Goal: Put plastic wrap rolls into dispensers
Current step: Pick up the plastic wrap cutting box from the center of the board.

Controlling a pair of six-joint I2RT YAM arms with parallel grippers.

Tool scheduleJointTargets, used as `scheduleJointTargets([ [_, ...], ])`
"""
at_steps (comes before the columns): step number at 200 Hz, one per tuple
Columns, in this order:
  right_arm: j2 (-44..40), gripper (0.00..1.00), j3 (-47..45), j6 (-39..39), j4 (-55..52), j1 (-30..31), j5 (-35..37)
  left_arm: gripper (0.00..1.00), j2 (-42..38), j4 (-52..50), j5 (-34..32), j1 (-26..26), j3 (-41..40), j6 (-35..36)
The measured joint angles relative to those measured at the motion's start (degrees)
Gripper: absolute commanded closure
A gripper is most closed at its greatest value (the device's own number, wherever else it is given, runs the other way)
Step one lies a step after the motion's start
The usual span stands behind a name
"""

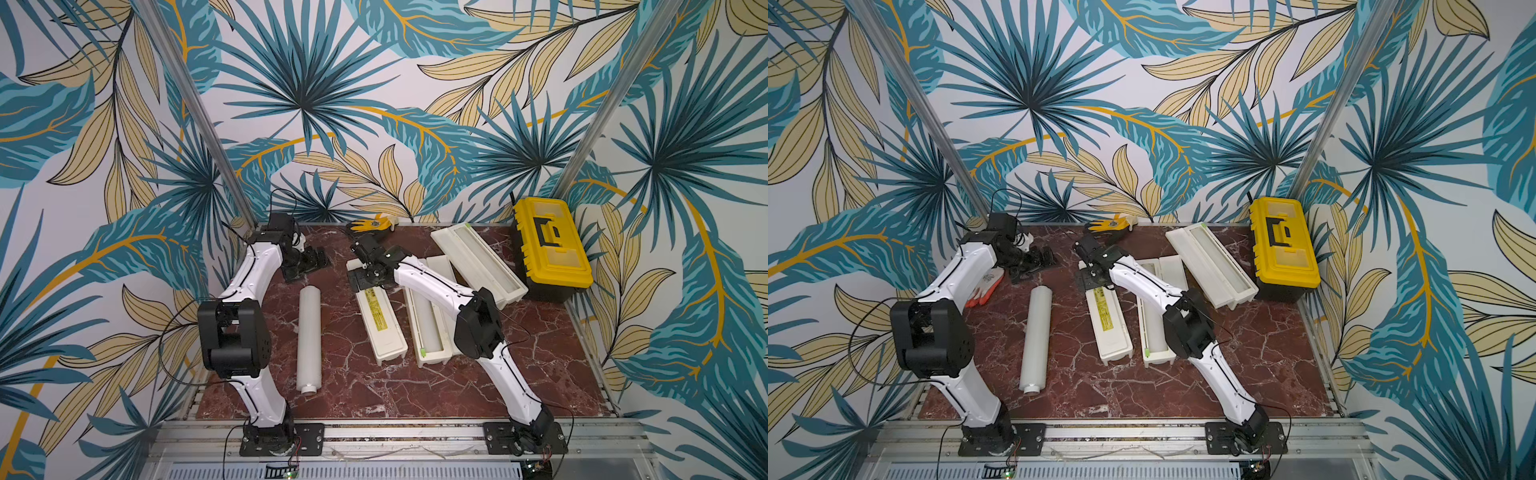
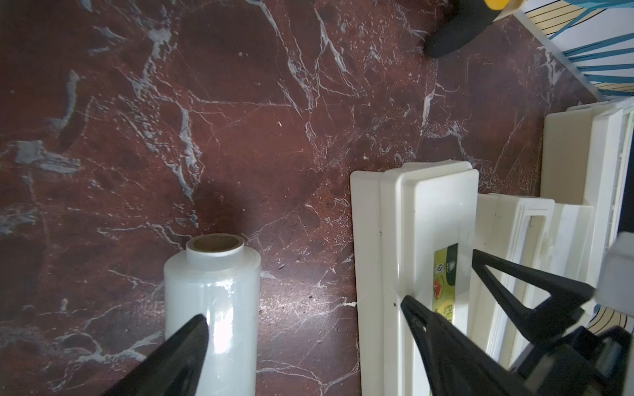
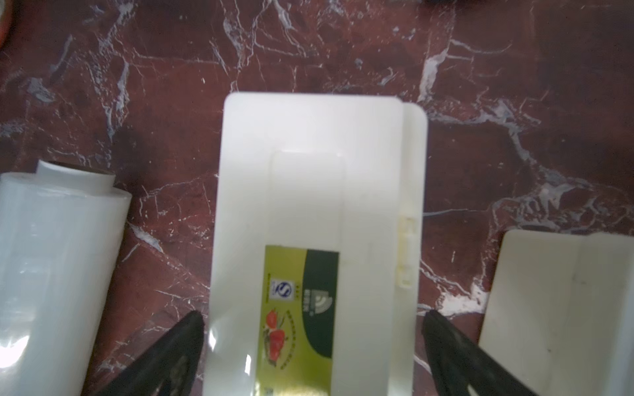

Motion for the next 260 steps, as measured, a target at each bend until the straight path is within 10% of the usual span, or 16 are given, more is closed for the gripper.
scheduleJointTargets([
  [48,1.6,0.11,1.4,1.7,-2.1,0.5,2.2,0.01,0.0,0.3,0.5,0.0,-1.5,0.0],
  [95,3.8,0.01,5.7,2.8,-5.6,0.6,3.3,0.00,0.0,1.0,1.1,0.0,-1.8,0.0],
  [187,5.0,0.32,7.0,3.1,-7.0,0.5,3.1,0.00,-0.7,1.6,1.4,0.0,-3.0,-0.5],
  [260,-10.8,0.38,-12.0,-1.2,7.5,-6.0,-18.9,0.01,-6.8,14.3,14.1,3.5,-8.3,-0.6],
])
